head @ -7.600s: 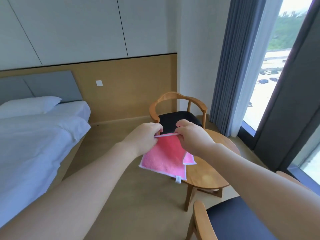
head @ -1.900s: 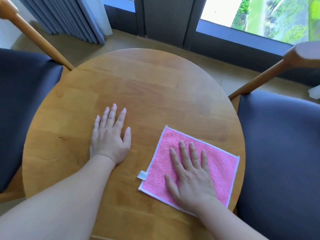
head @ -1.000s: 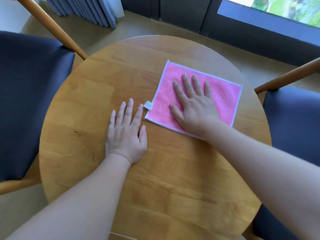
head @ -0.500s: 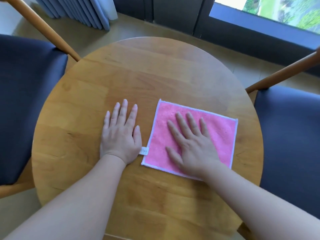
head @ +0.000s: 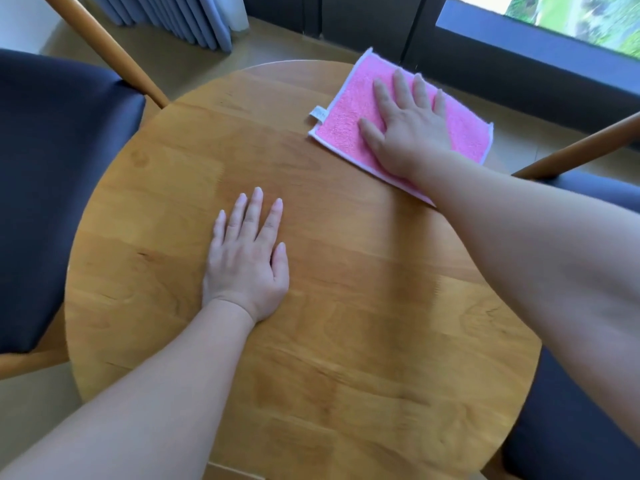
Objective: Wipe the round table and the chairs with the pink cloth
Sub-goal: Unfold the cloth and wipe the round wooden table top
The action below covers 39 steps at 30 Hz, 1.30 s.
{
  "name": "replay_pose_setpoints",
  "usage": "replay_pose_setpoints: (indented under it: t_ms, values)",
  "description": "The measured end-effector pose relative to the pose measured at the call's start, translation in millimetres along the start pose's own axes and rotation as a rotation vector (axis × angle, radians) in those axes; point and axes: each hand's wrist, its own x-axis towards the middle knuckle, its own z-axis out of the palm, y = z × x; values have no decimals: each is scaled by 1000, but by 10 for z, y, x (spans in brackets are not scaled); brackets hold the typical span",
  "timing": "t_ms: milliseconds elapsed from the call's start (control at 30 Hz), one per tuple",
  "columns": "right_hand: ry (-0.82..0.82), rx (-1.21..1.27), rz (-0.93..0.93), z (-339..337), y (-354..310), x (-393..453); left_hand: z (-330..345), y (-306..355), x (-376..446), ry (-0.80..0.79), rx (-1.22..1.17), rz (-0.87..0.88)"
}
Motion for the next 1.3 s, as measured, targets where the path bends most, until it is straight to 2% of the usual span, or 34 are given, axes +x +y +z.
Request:
replay_pose_setpoints:
  t_ms: [367, 600, 867, 1167, 1300]
  values:
    - [-4, 2, 112, 92, 493, -772, 27, -16, 0, 16, 6, 3]
    - [-14, -8, 101, 257, 373, -1415, 62, -38, -6, 31, 23, 15]
    - [-20, -36, -125, 401, -396, -1913, 74, -57, -89, 58, -16, 11]
    - [-59, -64, -380, 518, -1105, -2617, -72, -439, -869, 32, -204, 54]
    - [-84, -61, -503, 588, -1461, -2993, -219, -707, -1384, 58, -315, -58]
